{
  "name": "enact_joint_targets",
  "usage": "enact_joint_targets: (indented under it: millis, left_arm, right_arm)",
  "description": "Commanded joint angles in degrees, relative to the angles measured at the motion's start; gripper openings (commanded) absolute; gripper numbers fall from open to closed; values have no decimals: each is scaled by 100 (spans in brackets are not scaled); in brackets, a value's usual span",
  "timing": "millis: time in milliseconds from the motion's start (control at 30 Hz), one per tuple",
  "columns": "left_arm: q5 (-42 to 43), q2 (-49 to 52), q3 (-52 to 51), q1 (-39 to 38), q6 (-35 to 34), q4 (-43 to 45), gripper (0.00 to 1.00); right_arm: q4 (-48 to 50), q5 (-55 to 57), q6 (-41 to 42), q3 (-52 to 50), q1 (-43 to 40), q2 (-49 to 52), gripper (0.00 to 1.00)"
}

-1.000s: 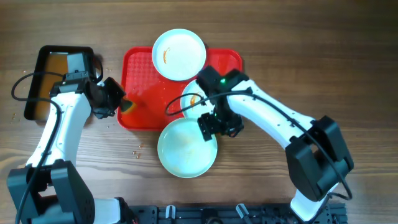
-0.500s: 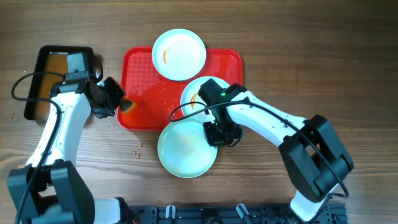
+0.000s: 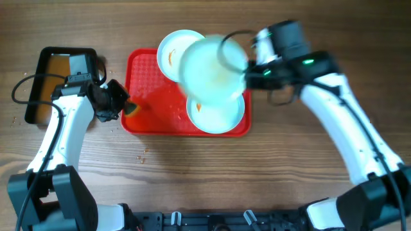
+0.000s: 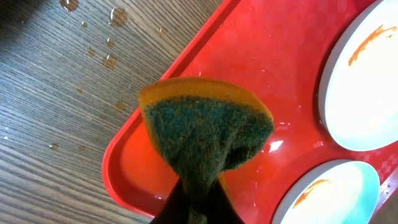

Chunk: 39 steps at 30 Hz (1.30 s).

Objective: Clean dirty plates on tray and stack at the side

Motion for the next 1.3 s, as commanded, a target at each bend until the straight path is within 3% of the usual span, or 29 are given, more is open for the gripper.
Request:
enact_joint_targets:
  millis: [0,167,367,400,467,533,600,667,700,767,900,967,1033,1267]
  left_arm:
    - [7,55,79,20,68,17,4]
    - [4,55,79,20,70,22,4]
    - [4,55,79,20,72,63,4]
    - [4,55,79,22,118,63,4]
    - [4,55,79,22,354,59,4]
    - [7,55,79,22,352,83,4]
    - [7,55,79,20,354,197,4]
    - [15,55,79,20,350,308,4]
    - [46,55,79,4,350,361,4]
    - [50,55,79,-85,350,407,4]
    - [48,55,79,-317,352,431,4]
    - [48,55,79,-393,354,428,4]
    - [48,55,79,-396,352,431,4]
    - [48,55,79,-396,352,433,4]
  right_arm:
    - [195,623,238,44,-1075,138,4]
    - [525,918,758,44,-2363,1134,4]
    - [511,879,782,44,-2518,2186,6]
    - [483,852,774,46,-2518,2208,20]
    - [424,-271,31,175,-2518,2142,82]
    - [170,-929,-116,442,-2485,1965,82]
    - [63,-2275,-1032,850,-2155,1698,84]
    - [-125,-1976,-1019,1252,-1681,1679,86]
    - [-247,-1294,-1016,1506,-1110,1685,96]
    - [-413,-409,-1021,1814,-385,1775,100]
    - [1274,1436,-472,1904,540,2223,99]
    - [2002,1390,-391,1904,669,2702,99]
    - [2459,1274,-72,1904,686,3287,90]
    - [3027,179,203,1904,691,4328,91]
